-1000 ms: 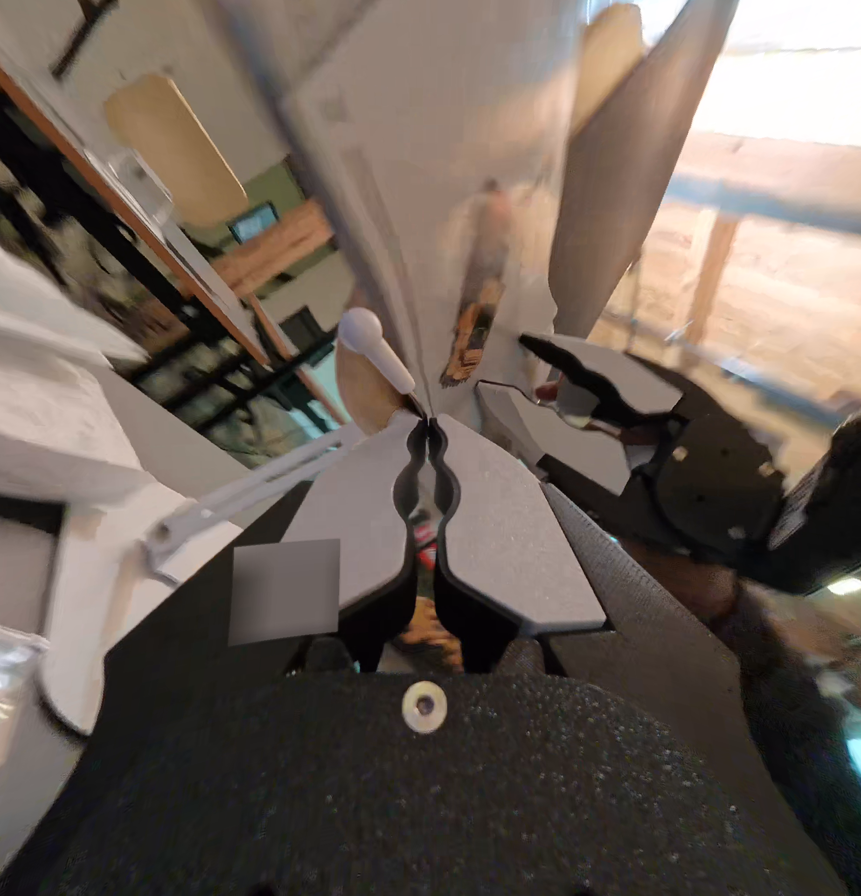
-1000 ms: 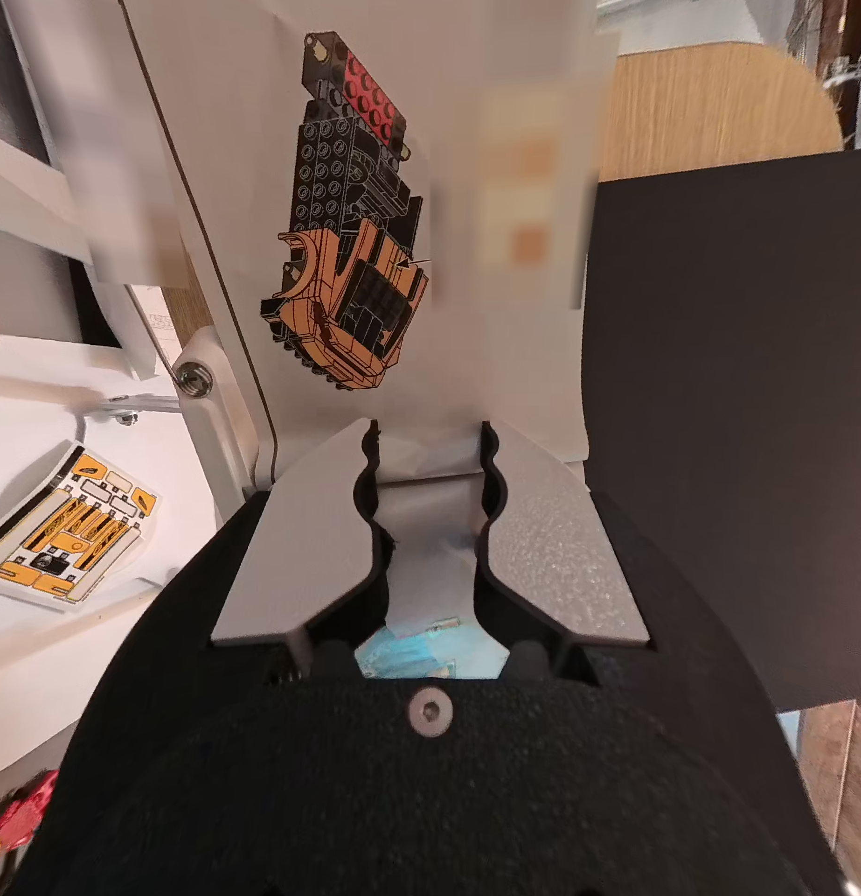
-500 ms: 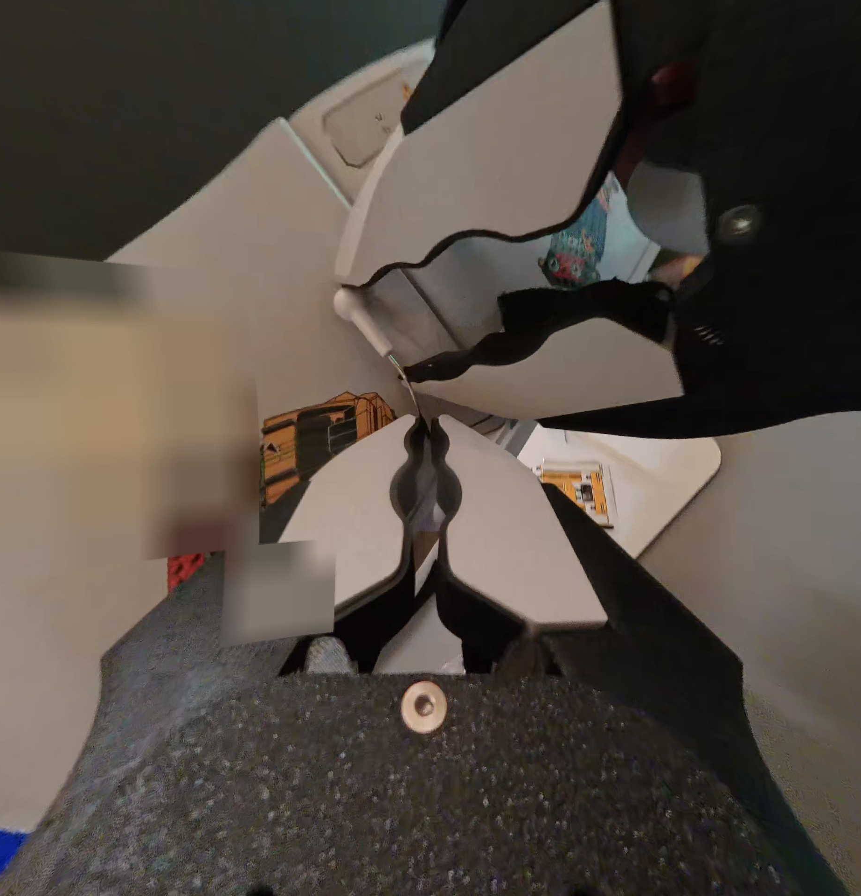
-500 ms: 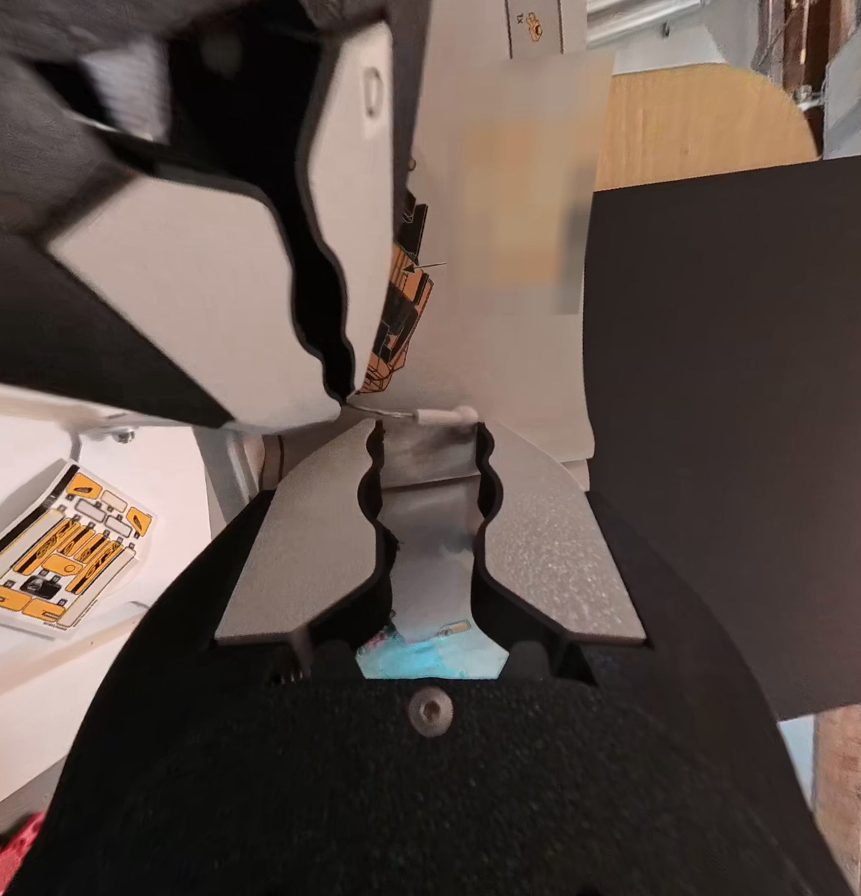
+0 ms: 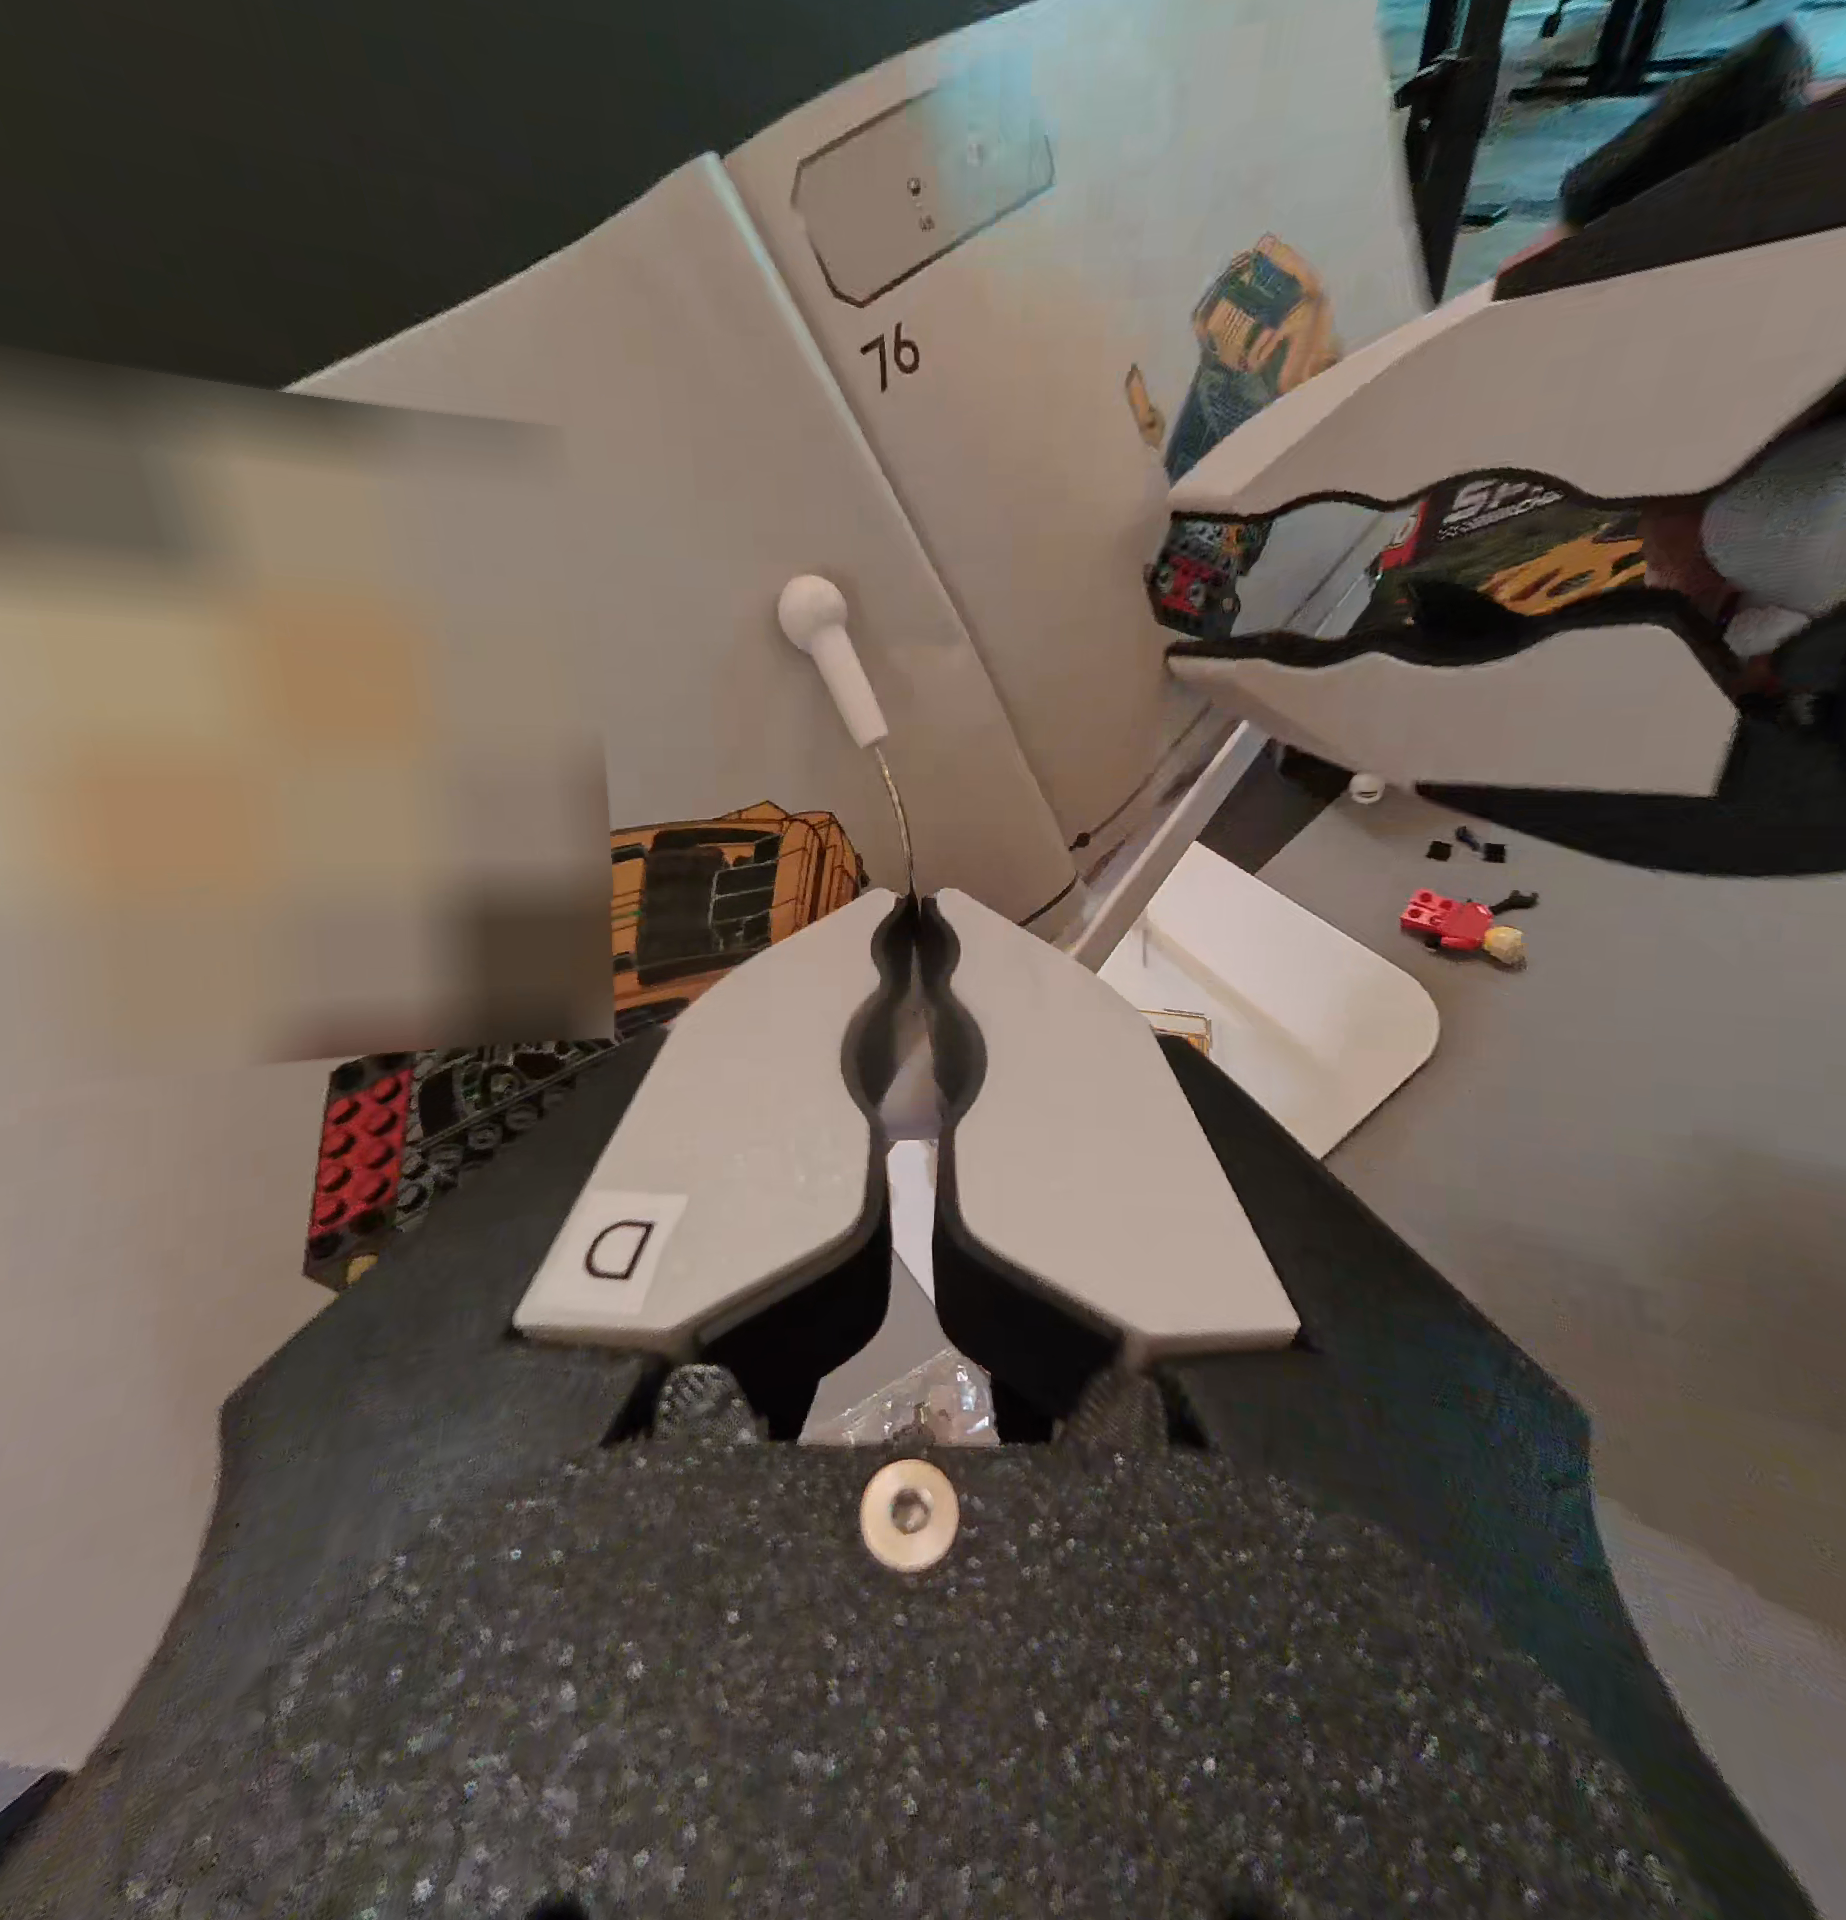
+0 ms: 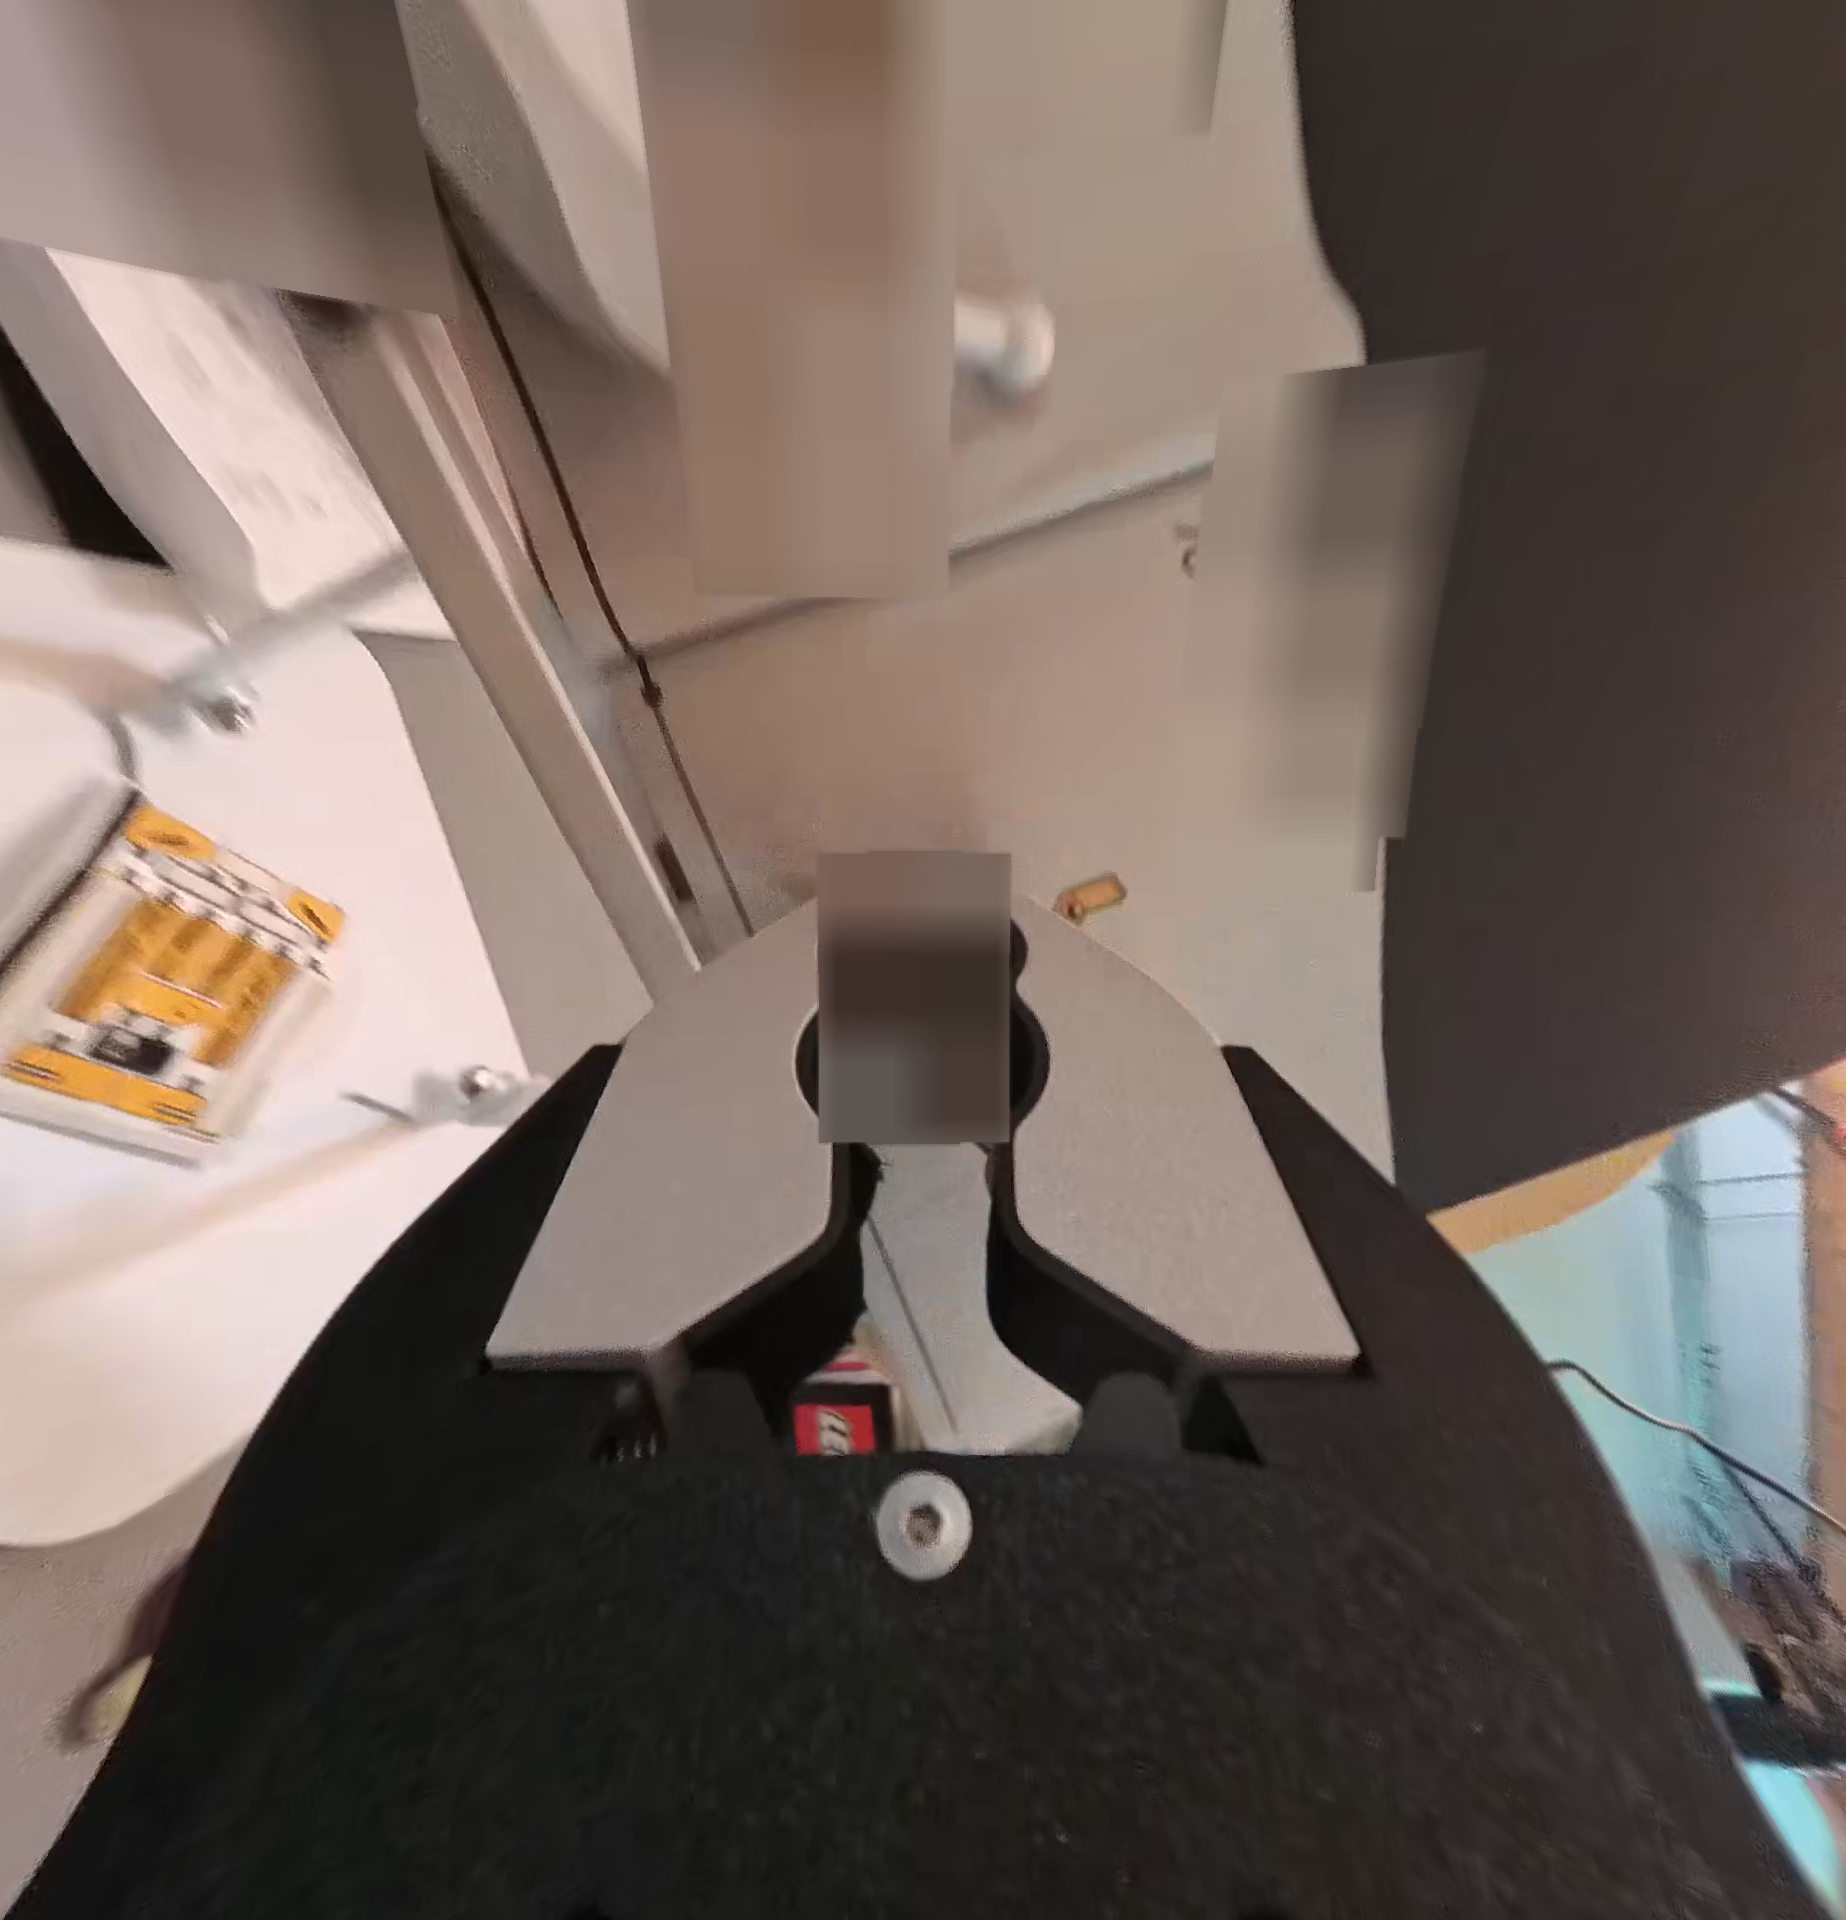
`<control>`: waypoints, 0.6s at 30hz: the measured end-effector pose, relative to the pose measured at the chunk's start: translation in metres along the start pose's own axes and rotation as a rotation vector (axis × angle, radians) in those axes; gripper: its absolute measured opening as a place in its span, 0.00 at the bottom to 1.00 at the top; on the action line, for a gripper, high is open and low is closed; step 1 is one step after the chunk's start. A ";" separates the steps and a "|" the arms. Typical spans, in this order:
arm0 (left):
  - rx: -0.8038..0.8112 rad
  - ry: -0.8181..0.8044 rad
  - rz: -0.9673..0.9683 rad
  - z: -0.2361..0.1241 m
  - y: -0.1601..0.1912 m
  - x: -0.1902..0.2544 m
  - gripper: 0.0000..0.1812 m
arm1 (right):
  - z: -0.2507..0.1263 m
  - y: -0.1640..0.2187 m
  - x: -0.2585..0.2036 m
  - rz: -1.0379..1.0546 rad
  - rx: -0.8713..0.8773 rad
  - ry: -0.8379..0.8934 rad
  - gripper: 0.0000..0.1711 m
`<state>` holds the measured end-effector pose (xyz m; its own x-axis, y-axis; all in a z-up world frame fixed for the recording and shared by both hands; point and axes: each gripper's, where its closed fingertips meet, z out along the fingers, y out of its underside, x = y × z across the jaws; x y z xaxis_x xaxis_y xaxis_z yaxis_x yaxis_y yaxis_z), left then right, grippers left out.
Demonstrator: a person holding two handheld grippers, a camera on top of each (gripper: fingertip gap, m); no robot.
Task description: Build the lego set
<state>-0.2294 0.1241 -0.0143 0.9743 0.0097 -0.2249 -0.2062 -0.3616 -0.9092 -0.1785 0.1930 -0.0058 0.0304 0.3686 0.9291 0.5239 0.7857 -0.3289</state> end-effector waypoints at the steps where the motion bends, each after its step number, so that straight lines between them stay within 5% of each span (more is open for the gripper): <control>1: 0.003 -0.012 0.014 0.000 0.000 0.001 0.01 | 0.004 0.008 0.003 -0.016 -0.006 0.014 0.14; 11: -0.011 0.004 0.020 0.002 0.009 0.005 0.03 | 0.003 0.028 0.000 -0.043 0.044 0.018 0.09; 18: 0.039 -0.029 0.028 -0.020 0.004 0.006 0.09 | -0.025 0.027 0.009 0.212 0.112 0.026 0.12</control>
<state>-0.2229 0.1038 -0.0117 0.9652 0.0271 -0.2601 -0.2375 -0.3255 -0.9152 -0.1433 0.2050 -0.0018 0.1523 0.5192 0.8410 0.4054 0.7432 -0.5323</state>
